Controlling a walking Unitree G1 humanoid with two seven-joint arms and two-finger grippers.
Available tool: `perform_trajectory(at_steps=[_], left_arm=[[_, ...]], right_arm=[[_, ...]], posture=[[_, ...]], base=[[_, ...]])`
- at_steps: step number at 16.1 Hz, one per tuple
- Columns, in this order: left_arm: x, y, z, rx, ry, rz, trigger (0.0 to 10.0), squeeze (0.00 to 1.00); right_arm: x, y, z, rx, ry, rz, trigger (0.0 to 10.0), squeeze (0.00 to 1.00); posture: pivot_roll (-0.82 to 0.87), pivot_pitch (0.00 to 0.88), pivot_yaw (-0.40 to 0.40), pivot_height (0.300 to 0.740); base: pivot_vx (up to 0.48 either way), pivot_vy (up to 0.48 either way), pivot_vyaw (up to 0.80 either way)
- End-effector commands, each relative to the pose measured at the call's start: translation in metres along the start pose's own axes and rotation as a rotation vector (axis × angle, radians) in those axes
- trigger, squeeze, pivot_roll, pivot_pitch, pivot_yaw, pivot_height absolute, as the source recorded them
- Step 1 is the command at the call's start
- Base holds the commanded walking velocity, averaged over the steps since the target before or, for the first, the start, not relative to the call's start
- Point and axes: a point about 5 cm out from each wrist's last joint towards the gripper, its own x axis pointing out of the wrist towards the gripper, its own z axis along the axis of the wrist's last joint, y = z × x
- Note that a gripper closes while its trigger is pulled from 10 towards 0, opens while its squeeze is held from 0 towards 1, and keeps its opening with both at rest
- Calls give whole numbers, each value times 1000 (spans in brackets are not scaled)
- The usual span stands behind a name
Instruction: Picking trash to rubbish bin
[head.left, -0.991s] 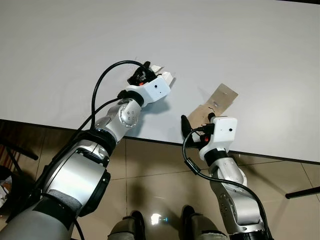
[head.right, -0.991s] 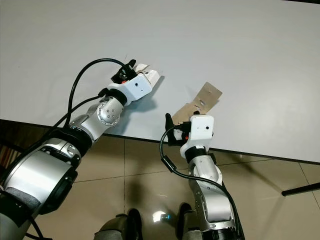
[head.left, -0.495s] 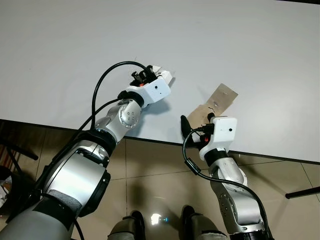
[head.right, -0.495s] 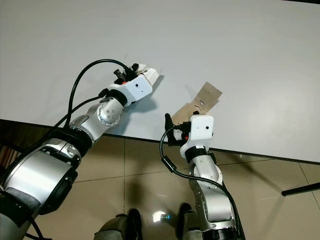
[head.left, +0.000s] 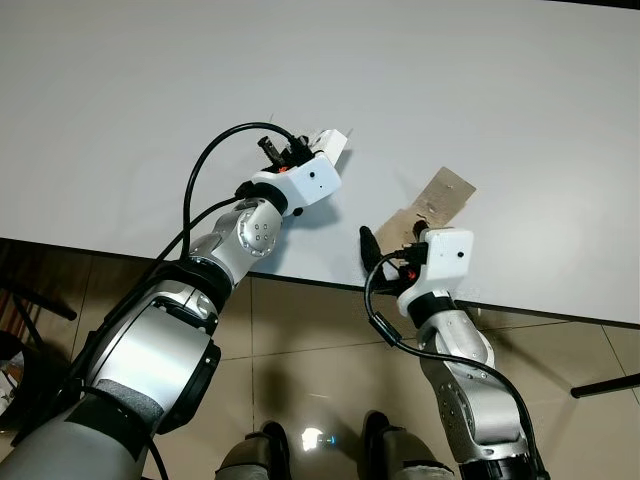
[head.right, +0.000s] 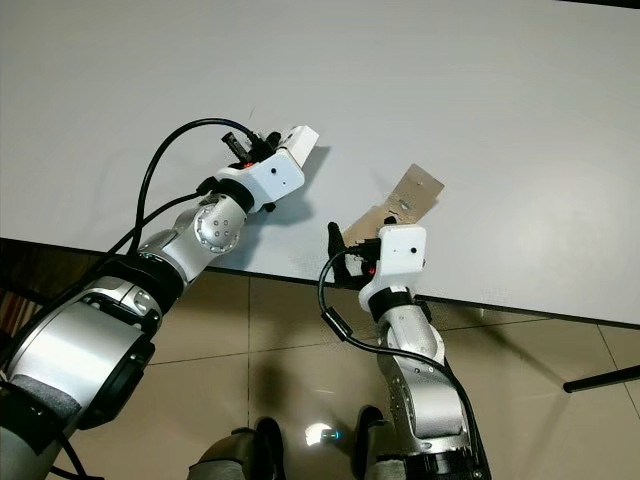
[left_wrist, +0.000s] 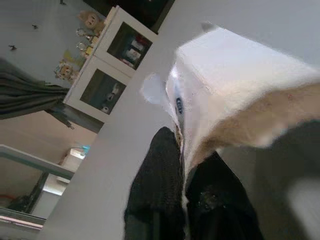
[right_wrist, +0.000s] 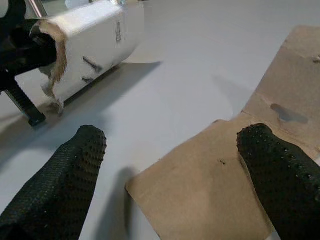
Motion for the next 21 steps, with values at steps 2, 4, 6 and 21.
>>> perform_trajectory(at_steps=[2, 4, 6, 21], left_arm=[[0, 5, -2, 62, 0, 42, 1686, 0], [3, 20, -1, 56, 7, 146, 10000, 0], [3, 32, -1, 40, 8, 231, 10000, 0], [-36, 22, -31, -317, 95, 532, 10000, 0]], right_arm=[[3, -1, -2, 9, 7, 4, 10000, 0], [8, -2, 0, 6, -3, 9, 10000, 0], [11, -2, 2, 3, -13, 11, 10000, 0], [39, -3, 16, 41, -79, 58, 10000, 0]], posture=[[-127, 225, 30, 740], [-120, 200, 34, 740], [-119, 189, 35, 740], [-94, 65, 48, 740]], base=[[0, 0, 0], [0, 0, 0], [0, 0, 0], [0, 0, 0]])
